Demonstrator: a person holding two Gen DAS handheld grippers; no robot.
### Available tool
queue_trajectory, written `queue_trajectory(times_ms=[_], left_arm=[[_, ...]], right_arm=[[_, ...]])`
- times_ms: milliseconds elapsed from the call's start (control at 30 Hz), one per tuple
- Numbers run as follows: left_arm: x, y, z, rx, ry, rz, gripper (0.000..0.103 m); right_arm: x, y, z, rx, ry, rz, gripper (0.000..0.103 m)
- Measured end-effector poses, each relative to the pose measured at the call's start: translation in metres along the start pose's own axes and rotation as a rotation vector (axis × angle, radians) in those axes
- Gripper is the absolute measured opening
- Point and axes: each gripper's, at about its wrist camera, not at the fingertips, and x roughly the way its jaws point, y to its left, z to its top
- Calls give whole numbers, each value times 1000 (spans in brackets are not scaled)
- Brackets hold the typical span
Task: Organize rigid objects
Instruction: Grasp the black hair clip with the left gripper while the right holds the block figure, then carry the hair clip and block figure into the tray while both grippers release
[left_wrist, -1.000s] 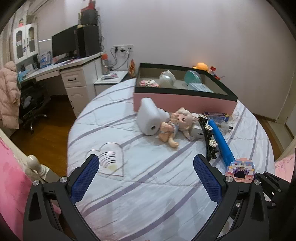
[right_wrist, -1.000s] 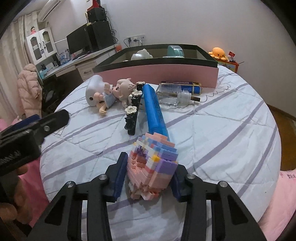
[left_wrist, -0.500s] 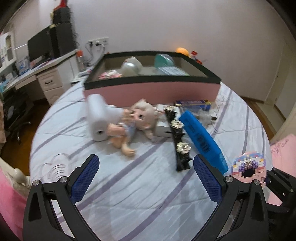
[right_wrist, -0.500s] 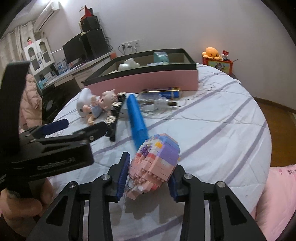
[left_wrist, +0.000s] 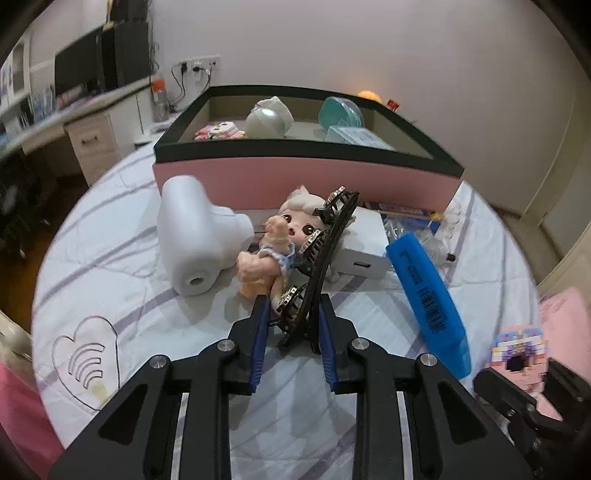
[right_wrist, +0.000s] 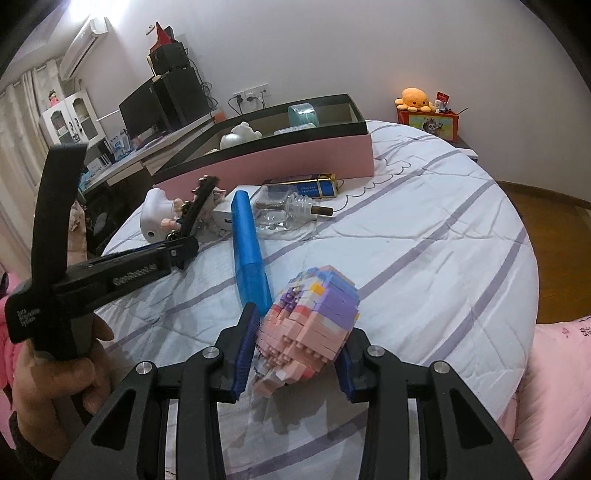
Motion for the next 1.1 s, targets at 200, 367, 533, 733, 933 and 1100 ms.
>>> queue_trajectory(times_ms=[200, 367, 533, 733, 933, 1100], left_arm=[[-9, 3, -5, -5, -24, -8, 25], [-26, 9, -10, -17, -47, -13, 25], [-42, 11, -5, -17, -78, -15, 25], [-61, 15, 14, -8, -123, -19, 25], [-72, 19, 51, 9, -175, -18, 25], [-68, 25, 92, 17, -216, 2, 25]], right_arm=[[-1, 0, 1, -1, -3, 2, 38], [-6, 3, 4, -7, -17, 7, 38], [-12, 10, 14, -34, -31, 17, 38], [-24, 22, 51, -106, -80, 12, 38], [-26, 32, 109, -166, -133, -4, 38], [-10, 39, 160, -198, -140, -2, 38]])
